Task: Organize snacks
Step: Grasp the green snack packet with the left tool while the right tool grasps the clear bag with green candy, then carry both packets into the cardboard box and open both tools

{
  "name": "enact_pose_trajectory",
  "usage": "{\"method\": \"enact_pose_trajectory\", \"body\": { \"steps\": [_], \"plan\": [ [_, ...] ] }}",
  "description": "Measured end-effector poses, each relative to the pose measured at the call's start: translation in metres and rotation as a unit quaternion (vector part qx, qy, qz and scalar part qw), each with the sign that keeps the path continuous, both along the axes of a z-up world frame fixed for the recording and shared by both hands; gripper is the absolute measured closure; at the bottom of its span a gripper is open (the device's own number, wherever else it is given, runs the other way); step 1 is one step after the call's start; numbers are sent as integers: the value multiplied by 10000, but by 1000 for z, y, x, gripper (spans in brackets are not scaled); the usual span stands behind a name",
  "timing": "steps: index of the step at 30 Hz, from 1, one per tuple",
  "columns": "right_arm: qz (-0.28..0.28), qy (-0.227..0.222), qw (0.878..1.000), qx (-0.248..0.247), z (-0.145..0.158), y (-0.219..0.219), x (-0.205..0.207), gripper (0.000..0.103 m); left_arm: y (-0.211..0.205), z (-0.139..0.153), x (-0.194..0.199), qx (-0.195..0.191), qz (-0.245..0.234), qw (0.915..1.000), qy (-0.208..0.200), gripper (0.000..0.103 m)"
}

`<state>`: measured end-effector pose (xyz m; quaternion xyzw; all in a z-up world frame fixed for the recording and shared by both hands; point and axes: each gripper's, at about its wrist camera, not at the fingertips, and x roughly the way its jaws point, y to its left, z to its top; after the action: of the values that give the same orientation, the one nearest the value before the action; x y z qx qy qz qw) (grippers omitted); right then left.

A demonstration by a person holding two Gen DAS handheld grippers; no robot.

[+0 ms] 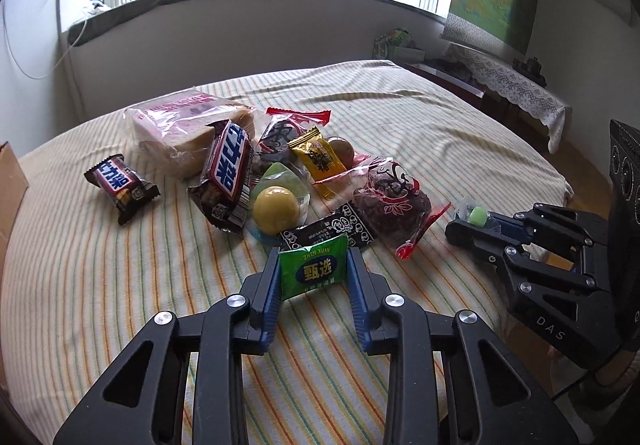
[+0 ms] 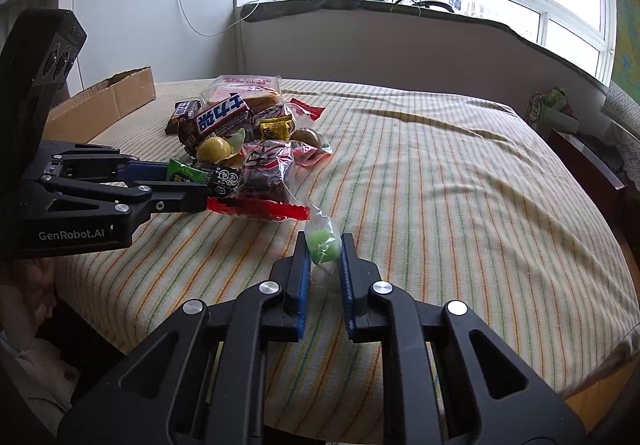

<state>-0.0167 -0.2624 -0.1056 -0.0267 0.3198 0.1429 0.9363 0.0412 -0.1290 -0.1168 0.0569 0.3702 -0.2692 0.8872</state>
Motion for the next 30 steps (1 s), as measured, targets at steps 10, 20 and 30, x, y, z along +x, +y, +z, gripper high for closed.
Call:
{"method": "enact_pose_trajectory", "body": {
  "steps": [10, 20, 30],
  "plan": [
    [-98, -33, 9999, 124, 3, -4, -6, 89, 14, 6, -6, -202, 136, 9997, -10, 74],
    [-209, -98, 9994, 257, 11, -8, -7, 89, 28, 20, -8, -387, 261, 9988, -128, 74],
    [-274, -616, 9961, 562, 73, -4, -10, 89, 61, 70, -16, -778, 505, 9931, -722, 74]
  ]
}}
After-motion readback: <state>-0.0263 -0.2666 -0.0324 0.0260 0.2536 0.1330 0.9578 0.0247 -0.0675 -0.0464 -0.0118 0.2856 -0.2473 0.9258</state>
